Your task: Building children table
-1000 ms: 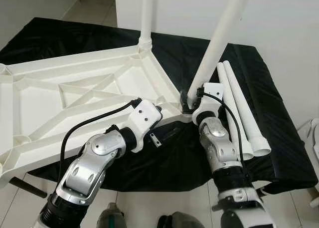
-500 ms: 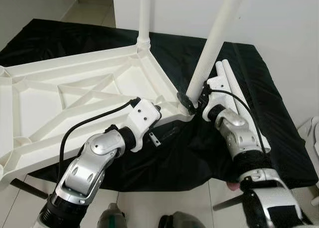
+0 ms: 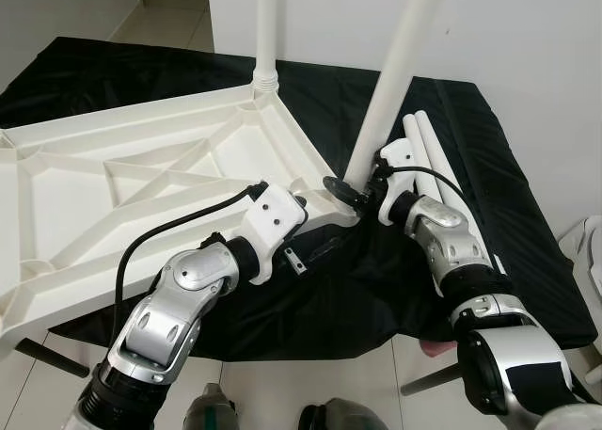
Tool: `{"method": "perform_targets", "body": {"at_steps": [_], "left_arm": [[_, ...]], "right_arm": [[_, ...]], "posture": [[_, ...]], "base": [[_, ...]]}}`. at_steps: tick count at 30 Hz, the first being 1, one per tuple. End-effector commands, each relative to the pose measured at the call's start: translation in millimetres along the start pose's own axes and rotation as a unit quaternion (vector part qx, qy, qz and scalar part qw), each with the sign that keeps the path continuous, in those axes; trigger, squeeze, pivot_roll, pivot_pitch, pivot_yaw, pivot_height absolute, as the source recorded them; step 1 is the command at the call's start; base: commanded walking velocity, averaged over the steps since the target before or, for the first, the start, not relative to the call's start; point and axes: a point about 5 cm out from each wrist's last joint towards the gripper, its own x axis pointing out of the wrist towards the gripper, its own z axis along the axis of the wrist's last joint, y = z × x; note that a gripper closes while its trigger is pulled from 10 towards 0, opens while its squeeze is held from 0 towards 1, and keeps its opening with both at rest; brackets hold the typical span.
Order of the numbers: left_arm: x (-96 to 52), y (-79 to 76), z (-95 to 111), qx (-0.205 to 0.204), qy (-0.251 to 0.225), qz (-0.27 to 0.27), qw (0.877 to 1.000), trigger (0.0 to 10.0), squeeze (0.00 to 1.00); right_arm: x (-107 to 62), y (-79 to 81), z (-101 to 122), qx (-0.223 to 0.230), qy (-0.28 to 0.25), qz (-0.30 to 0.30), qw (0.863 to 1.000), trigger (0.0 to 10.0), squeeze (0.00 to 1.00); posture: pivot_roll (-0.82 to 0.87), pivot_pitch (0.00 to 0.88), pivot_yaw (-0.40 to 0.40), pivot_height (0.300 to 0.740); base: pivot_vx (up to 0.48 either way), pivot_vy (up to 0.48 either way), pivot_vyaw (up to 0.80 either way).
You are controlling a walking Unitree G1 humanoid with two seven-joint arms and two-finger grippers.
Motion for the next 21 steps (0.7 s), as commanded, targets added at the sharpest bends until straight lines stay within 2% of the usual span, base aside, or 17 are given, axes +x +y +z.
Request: {"method": "perform_targets", "body": {"at_steps": [1,5,6,7,8,11,13,14,17,18,19,21], "left_arm": [[1.5,0.4,-3,-0.002,0.004,0.006,1.000,10.0,0.00],[1.3,-0.6,-3,-0.003,0.003,0.006,1.000,10.0,0.00],[1.1,-0.8,-3,-0.003,0.002,0.007,1.000,10.0,0.00],[1.1,-0.8,-3,-0.003,0.002,0.007,1.000,10.0,0.00],[0.8,-0.9,-3,-0.004,0.001,0.007,1.000,10.0,0.00],[0.8,-0.8,-3,-0.004,0.001,0.007,1.000,10.0,0.00],[1.0,-0.8,-3,-0.005,0.000,0.006,1.000,10.0,0.00],[1.3,-1.4,-2,-0.005,-0.002,0.005,1.000,10.0,0.00],[1.6,-1.9,-2,-0.006,-0.004,0.004,1.000,10.0,0.00],[2.2,-3.5,0,-0.010,-0.012,0.000,1.000,10.0,0.00],[2.2,-3.5,0,-0.010,-0.012,0.000,1.000,10.0,0.00],[2.6,-4.8,0,-0.013,-0.016,-0.002,1.000,10.0,0.00]], "right_arm": [[3.1,5.1,-4,0.005,0.009,0.025,1.000,0.0,0.00],[-0.4,5.0,-9,0.004,0.016,0.031,0.999,0.0,0.00],[-2.2,2.7,-10,0.002,0.018,0.024,1.000,0.8,0.00],[-2.2,2.7,-10,0.002,0.018,0.024,1.000,0.8,0.00],[-3.8,0.0,-11,0.004,0.018,0.011,1.000,10.0,0.00],[-5.0,-2.7,-12,0.006,0.017,-0.005,1.000,10.0,0.00],[-5.9,-5.0,-12,0.007,0.015,-0.027,0.999,10.0,0.00],[-6.5,-7.0,-13,0.004,0.015,-0.063,0.998,10.0,0.00],[-6.9,-8.4,-14,0.001,0.014,-0.085,0.996,10.0,0.00],[-7.7,-10.9,-15,0.021,0.006,-0.149,0.989,10.0,0.00],[-7.7,-10.9,-15,0.021,0.006,-0.149,0.989,10.0,0.00],[-8.7,-12.5,-13,0.039,-0.002,-0.198,0.979,10.0,0.00]], "posture": [[0.06,0.000,-0.066,0.740],[0.06,0.000,-0.069,0.740],[0.06,0.000,-0.069,0.740],[0.06,0.000,-0.069,0.740],[0.06,0.000,-0.070,0.740],[0.06,0.000,-0.071,0.740],[0.06,0.000,-0.072,0.740],[0.06,0.000,-0.075,0.740],[0.06,0.000,-0.075,0.740],[0.05,0.000,-0.075,0.740],[0.05,0.000,-0.075,0.740],[0.04,0.000,-0.074,0.740]], "base": [[0.000,0.000,0.00],[0.000,0.000,0.00],[0.000,0.000,0.00],[0.000,0.000,0.00],[0.000,0.000,0.00],[0.000,0.000,0.00],[0.000,0.000,0.00],[0.000,0.000,0.00],[0.000,0.000,0.00],[0.000,0.000,0.00],[0.000,0.000,0.00],[0.000,0.000,0.00]]}}
